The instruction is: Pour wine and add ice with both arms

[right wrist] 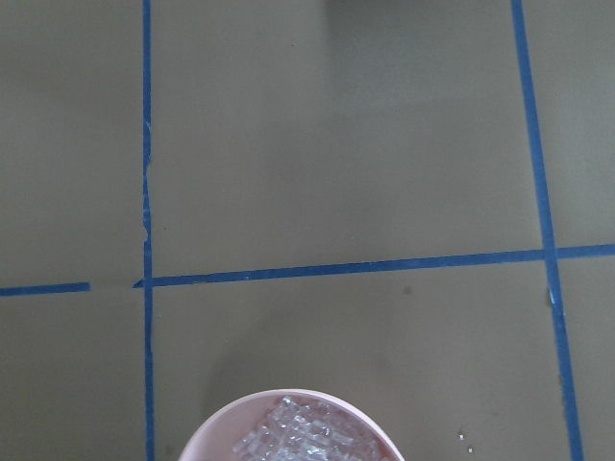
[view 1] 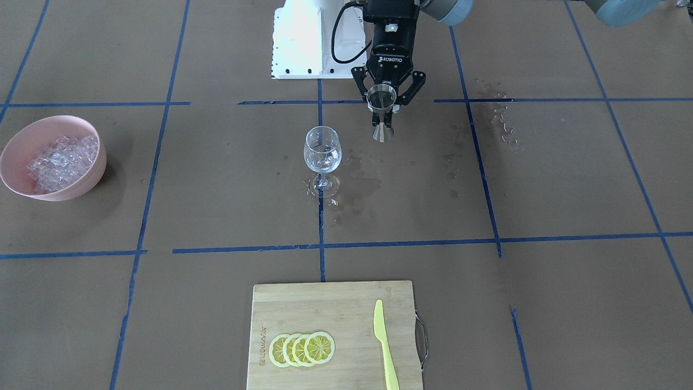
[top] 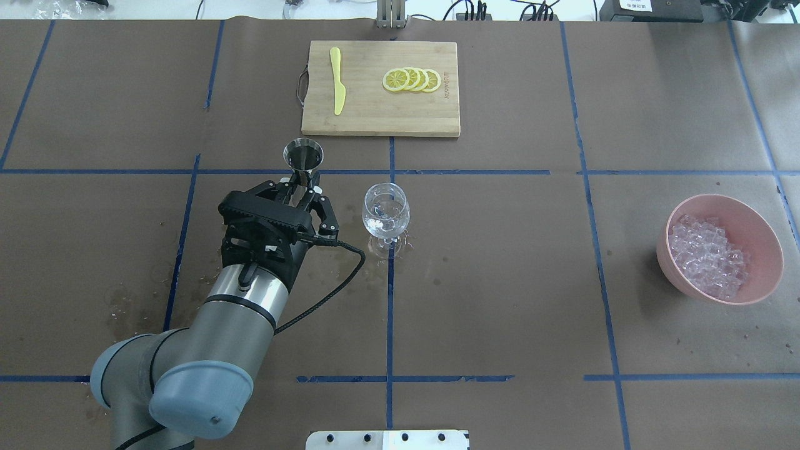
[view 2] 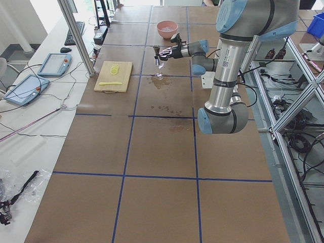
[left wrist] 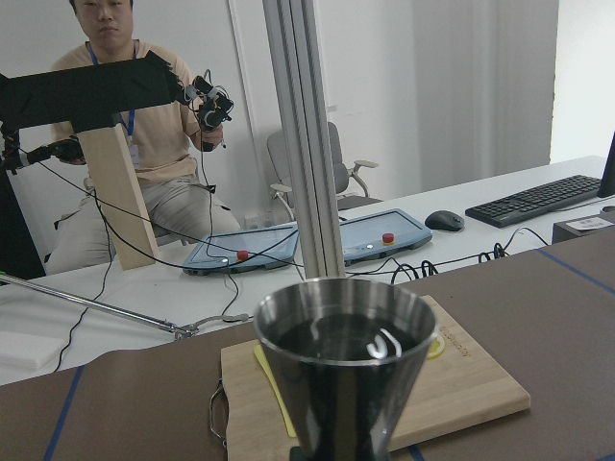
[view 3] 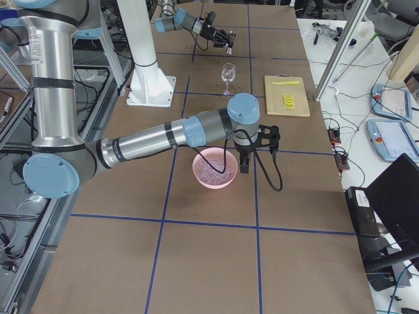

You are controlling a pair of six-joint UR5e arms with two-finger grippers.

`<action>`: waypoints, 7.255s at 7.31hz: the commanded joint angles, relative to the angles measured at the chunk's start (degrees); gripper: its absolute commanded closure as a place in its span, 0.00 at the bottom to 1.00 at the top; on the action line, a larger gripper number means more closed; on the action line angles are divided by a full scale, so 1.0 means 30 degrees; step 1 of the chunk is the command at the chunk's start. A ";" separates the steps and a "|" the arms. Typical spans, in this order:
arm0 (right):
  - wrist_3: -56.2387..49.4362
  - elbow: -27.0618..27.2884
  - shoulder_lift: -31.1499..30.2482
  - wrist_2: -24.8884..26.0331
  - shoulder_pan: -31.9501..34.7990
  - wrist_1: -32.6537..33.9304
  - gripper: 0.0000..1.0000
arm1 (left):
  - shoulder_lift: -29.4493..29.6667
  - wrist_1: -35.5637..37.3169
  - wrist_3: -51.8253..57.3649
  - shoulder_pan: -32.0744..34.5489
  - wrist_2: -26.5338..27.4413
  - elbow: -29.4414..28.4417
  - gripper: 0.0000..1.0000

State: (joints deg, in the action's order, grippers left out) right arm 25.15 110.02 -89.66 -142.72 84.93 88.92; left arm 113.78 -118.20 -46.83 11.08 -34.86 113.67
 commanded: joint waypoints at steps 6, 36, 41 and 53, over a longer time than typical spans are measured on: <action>0.5855 0.1822 -0.1285 0.2337 -0.3817 -0.4095 0.00 | 0.1478 0.2955 0.2536 -0.0147 -0.1010 -0.0710 1.00; 0.8522 0.2467 -0.2779 0.4711 -0.5929 -0.6058 0.00 | 0.2828 0.3398 1.5070 -0.0880 0.3621 -0.2058 1.00; 0.8522 0.2467 -0.2662 0.4740 -0.5929 -0.6058 0.00 | -0.2223 -0.2002 1.4525 -0.0528 0.3591 -0.1941 1.00; 0.9547 -0.0140 -0.4302 0.9162 -1.0903 -1.0277 0.00 | -1.1676 -2.0834 1.9009 0.0087 0.3562 -0.2497 1.00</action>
State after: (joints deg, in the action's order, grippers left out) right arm 53.61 110.01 -102.50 -116.50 54.50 58.12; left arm 78.82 -180.51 10.33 11.33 -24.17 106.30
